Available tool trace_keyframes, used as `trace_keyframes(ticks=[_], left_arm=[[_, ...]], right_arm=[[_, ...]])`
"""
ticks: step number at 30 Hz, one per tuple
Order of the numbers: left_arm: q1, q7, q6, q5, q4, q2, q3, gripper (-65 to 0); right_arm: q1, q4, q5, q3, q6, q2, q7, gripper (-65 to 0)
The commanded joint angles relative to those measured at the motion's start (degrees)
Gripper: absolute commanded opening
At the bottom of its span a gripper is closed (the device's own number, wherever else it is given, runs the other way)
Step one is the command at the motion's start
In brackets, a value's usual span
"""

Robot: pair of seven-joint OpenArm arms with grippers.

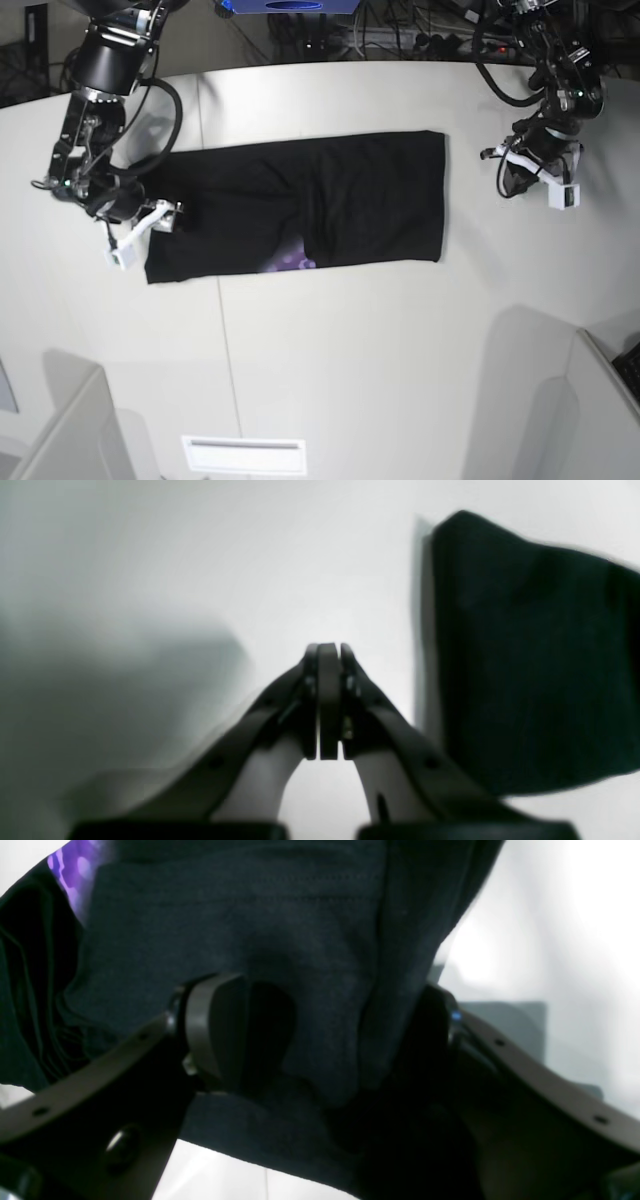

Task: Fold the T-shirt properly
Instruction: 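Release the folded end and lift the left gripper away, then grasp the other strip end with the right gripper, left gripper holding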

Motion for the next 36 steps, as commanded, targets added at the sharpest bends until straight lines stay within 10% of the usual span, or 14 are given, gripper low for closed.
trace_keyframes(ticks=[1, 9, 36], left_arm=[[-1.3, -1.0, -0.2, 1.7, 0.1, -0.3, 0.8, -65.0], [-6.3, -1.1, -0.2, 7.9, -4.8, 1.3, 6.7, -65.0], [-7.4, -9.2, 0.0, 8.1, -11.2, 0.8, 14.8, -65.0]], right_arm=[[0.1, -0.2, -1.4, -0.2, -0.2, 0.1, -2.6, -22.8], [1.4, -1.5, -1.4, 0.3, -0.2, 0.1, -2.5, -65.0], [-3.4, 23.1, -1.4, -13.3, -4.7, -1.7, -1.7, -65.0]])
